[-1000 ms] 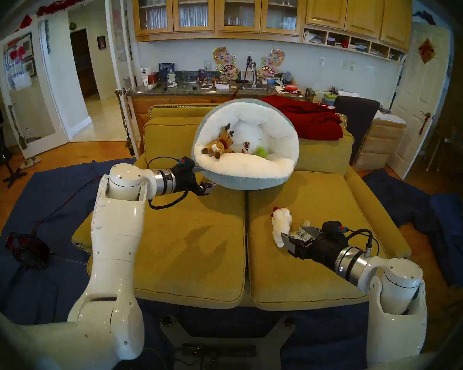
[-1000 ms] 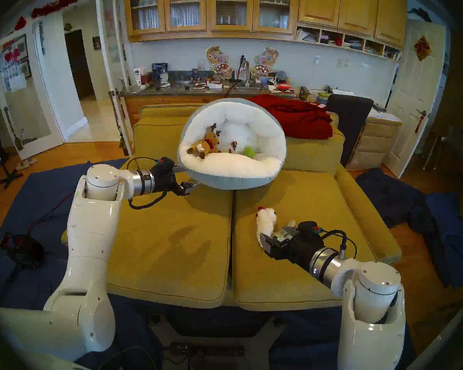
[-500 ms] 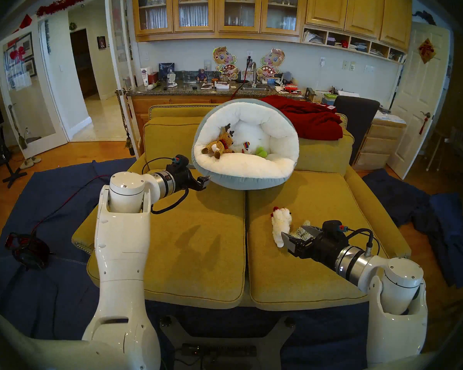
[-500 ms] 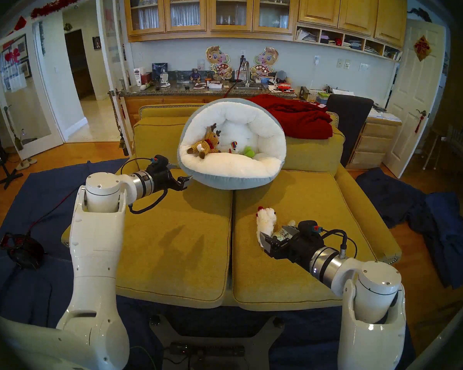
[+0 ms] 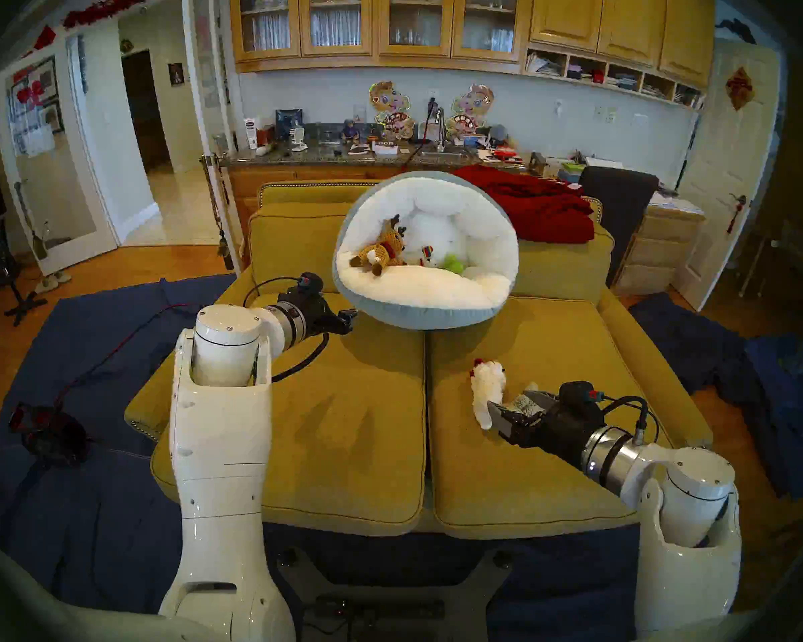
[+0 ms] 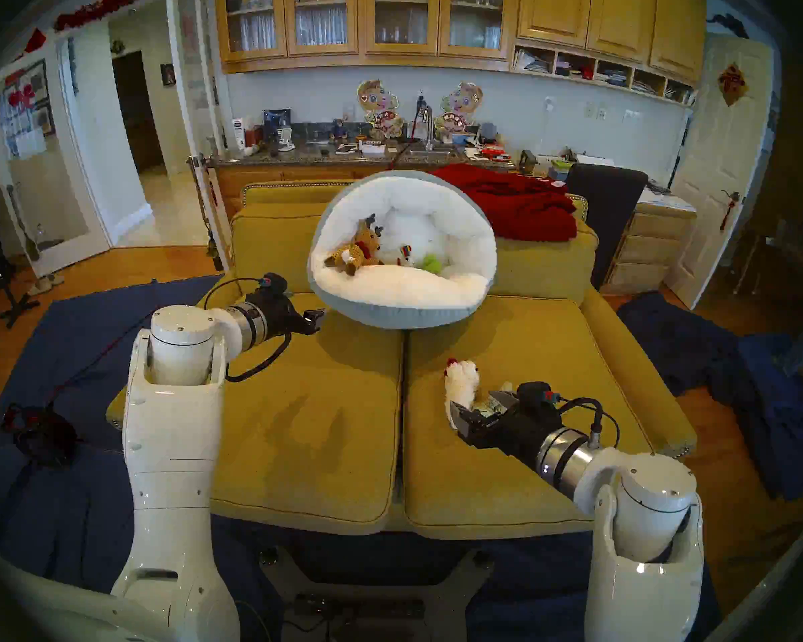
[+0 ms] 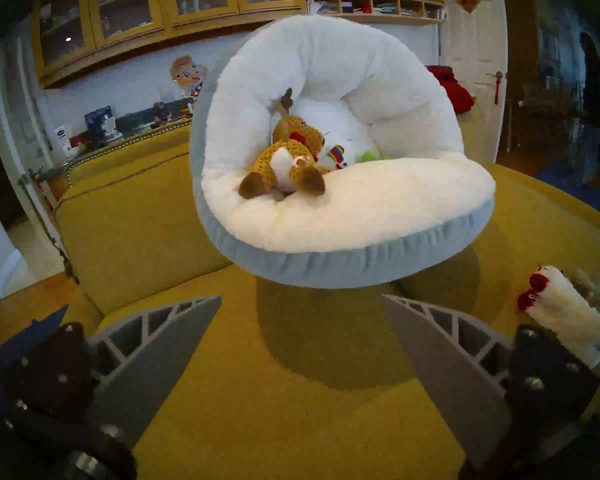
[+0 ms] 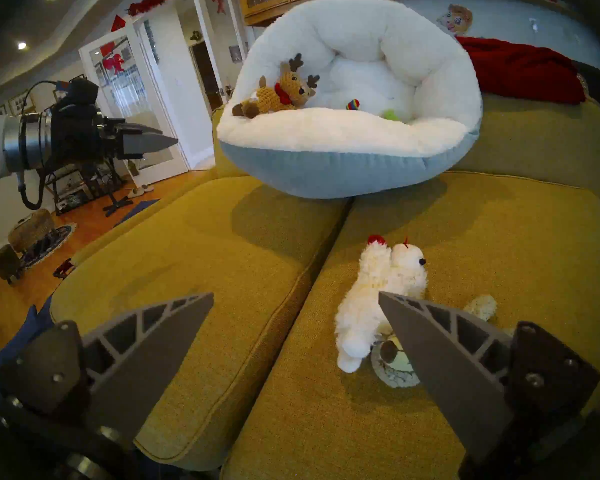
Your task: Put toys into dog bed
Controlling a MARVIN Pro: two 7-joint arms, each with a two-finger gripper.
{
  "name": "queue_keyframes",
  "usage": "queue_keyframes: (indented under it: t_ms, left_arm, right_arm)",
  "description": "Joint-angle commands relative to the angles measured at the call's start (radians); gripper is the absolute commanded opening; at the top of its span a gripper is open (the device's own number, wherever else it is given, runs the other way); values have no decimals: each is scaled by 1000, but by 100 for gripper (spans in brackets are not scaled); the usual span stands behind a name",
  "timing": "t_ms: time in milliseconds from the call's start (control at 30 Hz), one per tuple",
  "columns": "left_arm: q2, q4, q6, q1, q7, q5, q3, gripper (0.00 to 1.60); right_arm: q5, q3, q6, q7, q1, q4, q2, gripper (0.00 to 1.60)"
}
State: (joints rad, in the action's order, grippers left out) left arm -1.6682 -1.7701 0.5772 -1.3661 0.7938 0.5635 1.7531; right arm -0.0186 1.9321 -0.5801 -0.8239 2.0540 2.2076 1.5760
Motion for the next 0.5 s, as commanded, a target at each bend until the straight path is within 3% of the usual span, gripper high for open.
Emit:
queue_keyframes:
  t_ms: [0, 467]
  left_arm:
    - [6, -33, -6, 27, 12, -6, -6, 160]
    - [32, -6, -33, 30, 45, -14, -2, 160]
  right_arm:
    - [-2, 2, -2, 2, -8, 35, 1, 160]
    - [0, 2, -2, 1, -8, 35, 2, 160]
